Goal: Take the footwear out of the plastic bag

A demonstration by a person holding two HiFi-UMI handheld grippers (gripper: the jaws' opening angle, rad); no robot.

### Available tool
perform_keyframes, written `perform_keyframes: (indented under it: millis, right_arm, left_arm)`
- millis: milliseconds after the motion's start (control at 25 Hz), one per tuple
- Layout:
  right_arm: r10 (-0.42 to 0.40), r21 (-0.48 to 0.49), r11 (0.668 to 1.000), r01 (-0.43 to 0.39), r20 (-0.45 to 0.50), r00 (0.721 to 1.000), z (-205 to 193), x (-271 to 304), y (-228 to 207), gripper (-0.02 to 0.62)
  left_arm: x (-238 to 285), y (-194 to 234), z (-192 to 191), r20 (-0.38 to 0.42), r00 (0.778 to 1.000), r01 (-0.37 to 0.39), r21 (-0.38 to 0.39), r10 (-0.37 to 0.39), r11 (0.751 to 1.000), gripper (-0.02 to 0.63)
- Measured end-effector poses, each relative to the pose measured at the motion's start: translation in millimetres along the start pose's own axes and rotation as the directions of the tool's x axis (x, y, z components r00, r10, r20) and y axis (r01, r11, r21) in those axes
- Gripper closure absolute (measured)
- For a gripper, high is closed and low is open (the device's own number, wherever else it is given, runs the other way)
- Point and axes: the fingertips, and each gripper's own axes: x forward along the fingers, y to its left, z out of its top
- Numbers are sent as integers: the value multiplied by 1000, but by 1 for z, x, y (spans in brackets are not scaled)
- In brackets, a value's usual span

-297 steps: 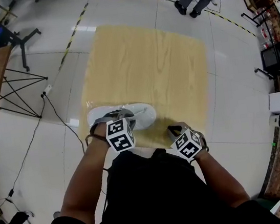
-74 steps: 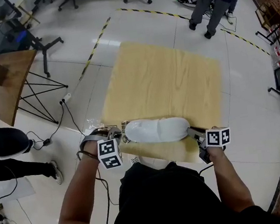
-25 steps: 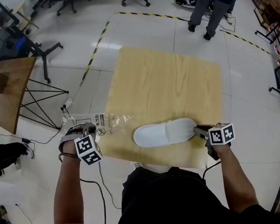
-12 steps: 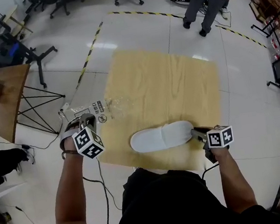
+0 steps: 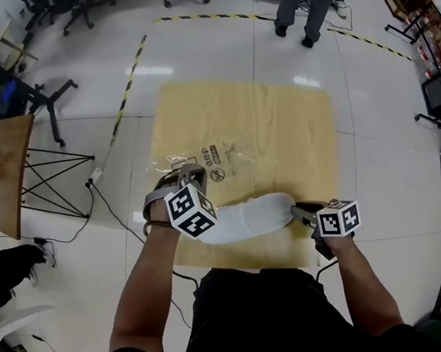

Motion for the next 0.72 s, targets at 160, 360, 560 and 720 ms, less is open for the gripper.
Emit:
perform_keyframes:
  millis: [160, 360, 560, 720]
  right_arm:
    - [13, 3, 1000, -13, 5, 1000, -1, -3, -1, 526]
    - [30, 5, 1000, -30, 2, 1000, -2, 2, 1, 526]
    - [43, 4, 999, -43, 6, 999, -4, 1, 1, 525]
    - [66, 22, 998, -67, 24, 997, -1, -3, 0, 522]
  left_arm:
    - [25, -19, 31, 1, 998, 57, -6, -57, 998, 598]
    - [48, -42, 31, -32, 992, 122, -14, -122, 992, 598]
    - [62, -51, 26, -61, 990, 128, -40, -130, 991, 597]
    - [69, -56, 32, -56, 989, 131, -87, -136, 988, 544]
